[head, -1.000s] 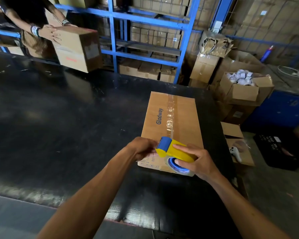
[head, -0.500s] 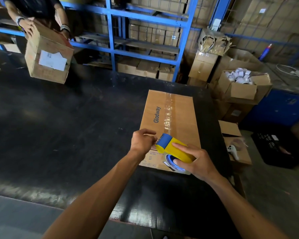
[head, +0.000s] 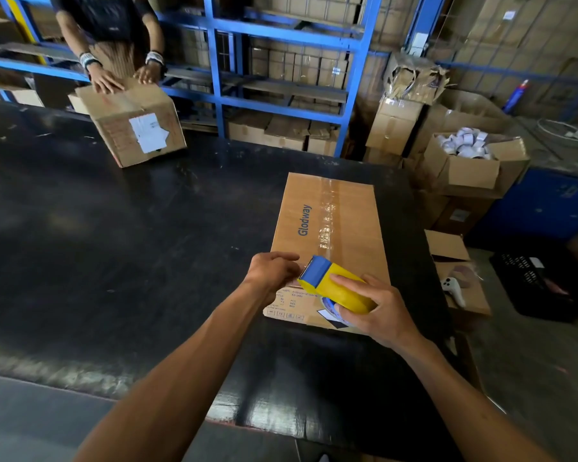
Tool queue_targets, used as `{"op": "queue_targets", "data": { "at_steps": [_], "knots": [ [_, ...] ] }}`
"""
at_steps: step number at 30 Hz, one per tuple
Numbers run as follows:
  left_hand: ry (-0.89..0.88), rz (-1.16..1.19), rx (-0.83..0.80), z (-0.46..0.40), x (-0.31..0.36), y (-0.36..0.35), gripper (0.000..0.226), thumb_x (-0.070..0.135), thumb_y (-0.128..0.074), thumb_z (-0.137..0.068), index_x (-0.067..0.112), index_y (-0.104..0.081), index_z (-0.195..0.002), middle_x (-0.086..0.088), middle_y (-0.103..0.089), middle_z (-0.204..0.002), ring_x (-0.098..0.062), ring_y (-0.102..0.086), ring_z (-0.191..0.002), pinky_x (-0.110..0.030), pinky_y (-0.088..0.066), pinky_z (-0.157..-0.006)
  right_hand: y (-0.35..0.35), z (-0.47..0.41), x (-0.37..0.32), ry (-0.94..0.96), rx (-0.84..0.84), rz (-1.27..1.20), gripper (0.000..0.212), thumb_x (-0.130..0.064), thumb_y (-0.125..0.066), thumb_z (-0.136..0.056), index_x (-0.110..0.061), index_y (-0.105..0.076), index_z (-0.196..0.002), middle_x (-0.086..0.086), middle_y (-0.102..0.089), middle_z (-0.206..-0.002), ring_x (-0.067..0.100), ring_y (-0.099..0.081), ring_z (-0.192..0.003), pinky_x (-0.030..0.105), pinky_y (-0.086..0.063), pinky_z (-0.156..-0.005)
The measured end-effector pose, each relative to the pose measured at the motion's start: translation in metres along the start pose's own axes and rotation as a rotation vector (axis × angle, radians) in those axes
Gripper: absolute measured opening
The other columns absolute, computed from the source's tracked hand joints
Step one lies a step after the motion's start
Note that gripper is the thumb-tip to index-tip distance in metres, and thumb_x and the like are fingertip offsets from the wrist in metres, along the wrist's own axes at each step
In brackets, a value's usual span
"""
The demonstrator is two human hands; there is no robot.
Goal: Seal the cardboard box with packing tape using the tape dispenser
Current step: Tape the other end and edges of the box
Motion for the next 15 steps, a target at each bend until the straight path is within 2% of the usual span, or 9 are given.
{"op": "queue_targets", "data": {
  "at_steps": [4, 7, 10, 13, 15],
  "knots": [
    [-0.069, -0.079, 0.013, 0.006, 0.010, 0.004, 0.024, -0.008, -0.072, -0.083, 0.009, -0.066, -0.099, -0.019, -0.076, -0.086, -0.023, -0.074, -0.066, -0.030, -0.060, -0.058, -0.001, 0.002, 0.001, 0.005, -0.020, 0.013, 0.057, -0.030, -0.077, -0.081, -0.045, -0.059, -0.133, -0.002, -0.058, -0.107, 0.017, -0.064, -0.104, 0.033, -0.059, -0.068],
    [-0.115, -0.095, 0.069, 0.004, 0.014, 0.010, 0.026, -0.009, -0.073, -0.081, 0.008, -0.068, -0.099, -0.017, -0.076, -0.082, -0.025, -0.075, -0.066, -0.032, -0.062, -0.062, 0.004, 0.000, -0.002, 0.018, -0.006, 0.046, 0.055, -0.036, -0.077, -0.078, -0.046, -0.061, -0.130, -0.005, -0.058, -0.104, 0.015, -0.063, -0.096, 0.030, -0.056, -0.069],
    [-0.146, -0.013, 0.110, -0.008, 0.028, 0.032, 0.028, -0.017, -0.069, -0.080, -0.003, -0.067, -0.104, -0.020, -0.074, -0.078, -0.025, -0.073, -0.062, -0.032, -0.064, -0.065, 0.023, 0.003, 0.001, 0.036, 0.032, 0.096, 0.053, -0.048, -0.078, -0.075, -0.040, -0.066, -0.126, -0.007, -0.061, -0.103, 0.012, -0.064, -0.090, 0.029, -0.054, -0.069],
    [-0.152, -0.001, 0.108, -0.018, 0.041, 0.055, 0.027, -0.018, -0.064, -0.082, -0.004, -0.065, -0.106, -0.026, -0.075, -0.085, -0.037, -0.075, -0.078, -0.037, -0.064, -0.072, 0.035, 0.010, 0.009, 0.036, 0.005, 0.145, 0.055, -0.056, -0.076, -0.076, -0.042, -0.064, -0.128, -0.003, -0.061, -0.110, 0.013, -0.064, -0.094, 0.036, -0.057, -0.070],
    [-0.161, -0.007, 0.100, -0.019, 0.041, 0.058, 0.026, -0.017, -0.063, -0.083, -0.004, -0.066, -0.106, -0.026, -0.075, -0.086, -0.037, -0.075, -0.079, -0.035, -0.064, -0.070, 0.035, 0.008, 0.007, 0.059, -0.029, 0.240, 0.057, -0.061, -0.071, -0.077, -0.048, -0.059, -0.131, -0.002, -0.059, -0.105, 0.015, -0.063, -0.087, 0.036, -0.056, -0.065]
  ]
}}
Point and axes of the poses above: each hand's wrist, its own z-axis away from the middle knuckle, its own y-axis out of the back of the hand, x = y × z, the point moved 10 cm from there along -z, towards the middle knuckle
